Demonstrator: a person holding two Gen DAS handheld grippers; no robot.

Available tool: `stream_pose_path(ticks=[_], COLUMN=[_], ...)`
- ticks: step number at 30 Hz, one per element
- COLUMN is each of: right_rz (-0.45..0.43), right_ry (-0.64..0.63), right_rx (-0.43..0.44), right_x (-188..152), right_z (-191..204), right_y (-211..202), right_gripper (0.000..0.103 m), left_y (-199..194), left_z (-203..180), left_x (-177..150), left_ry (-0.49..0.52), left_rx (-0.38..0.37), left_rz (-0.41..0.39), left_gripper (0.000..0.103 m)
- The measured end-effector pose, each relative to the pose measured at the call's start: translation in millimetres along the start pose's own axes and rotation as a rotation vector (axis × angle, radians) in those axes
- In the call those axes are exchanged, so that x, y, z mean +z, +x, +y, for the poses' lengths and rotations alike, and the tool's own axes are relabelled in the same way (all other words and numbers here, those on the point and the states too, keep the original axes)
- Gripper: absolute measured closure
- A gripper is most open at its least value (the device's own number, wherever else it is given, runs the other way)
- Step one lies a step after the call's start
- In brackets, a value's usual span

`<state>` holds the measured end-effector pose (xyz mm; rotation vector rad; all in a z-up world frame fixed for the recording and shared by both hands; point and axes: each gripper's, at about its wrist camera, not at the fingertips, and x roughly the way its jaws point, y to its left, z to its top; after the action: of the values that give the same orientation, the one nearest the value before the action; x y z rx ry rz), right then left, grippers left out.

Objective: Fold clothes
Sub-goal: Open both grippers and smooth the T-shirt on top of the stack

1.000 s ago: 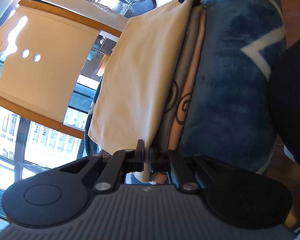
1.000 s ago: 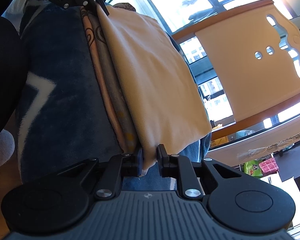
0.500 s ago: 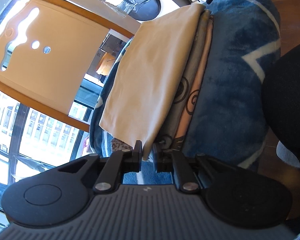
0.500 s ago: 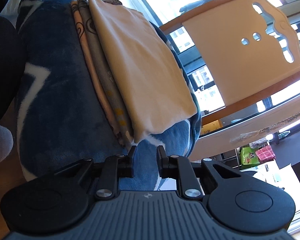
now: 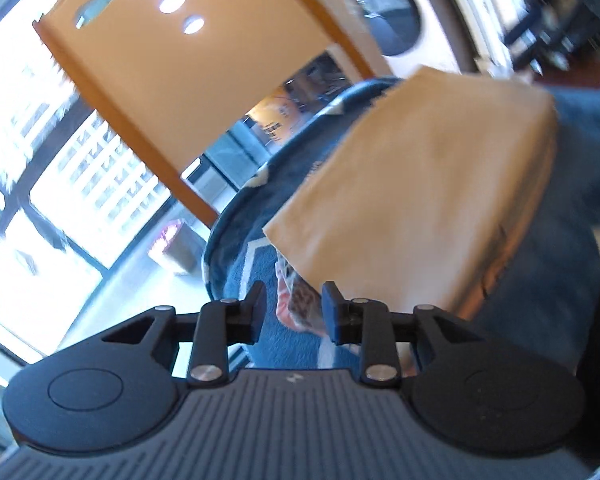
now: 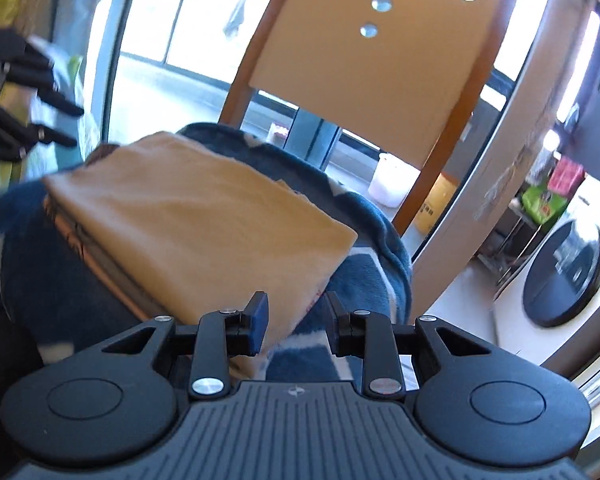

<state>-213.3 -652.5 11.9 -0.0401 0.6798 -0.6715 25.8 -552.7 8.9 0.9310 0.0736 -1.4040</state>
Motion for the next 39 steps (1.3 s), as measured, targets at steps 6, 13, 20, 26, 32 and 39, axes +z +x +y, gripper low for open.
stream_pose_path(ticks=[6, 13, 20, 26, 32, 39], right_rz=[0.022, 0.018, 0.000, 0.062, 0.030, 0.048], right_ry=[0.305, 0.543, 0.700, 0.676, 0.719, 0.711], right_rx=[0.117, 0.190, 0.260, 0.229, 0.199, 0.234], right_x=[14.9, 14.5, 15.7, 13.0, 4.6, -6.9], right_z=[-46.7, -82.4, -99.0, -101.1, -106.2, -84.3], right_y=[38.8, 83.4, 101.7, 112.4, 89.6, 61.6], right_gripper=[0.063, 0.061, 0.095, 0.098, 0.081, 0.073], left_y=[58.3, 95.6, 86.0, 85.7, 68.8, 55.4], left_z=[37.2, 70.3, 65.2, 63.0, 78.2, 58.0], left_x=[8.8, 0.9, -8.6, -8.2, -4.6, -9.1], left_ry=[-0.315, -0.613, -0.606, -0.605, -0.651, -0.634], left_rx=[-0.134, -0.272, -0.274, -0.259, -0.223, -0.260], left_rz=[0.048, 0.052, 0.009, 0.023, -0.006, 0.006], left_gripper=[0.070, 0.072, 0.101, 0.101, 0.100, 0.099])
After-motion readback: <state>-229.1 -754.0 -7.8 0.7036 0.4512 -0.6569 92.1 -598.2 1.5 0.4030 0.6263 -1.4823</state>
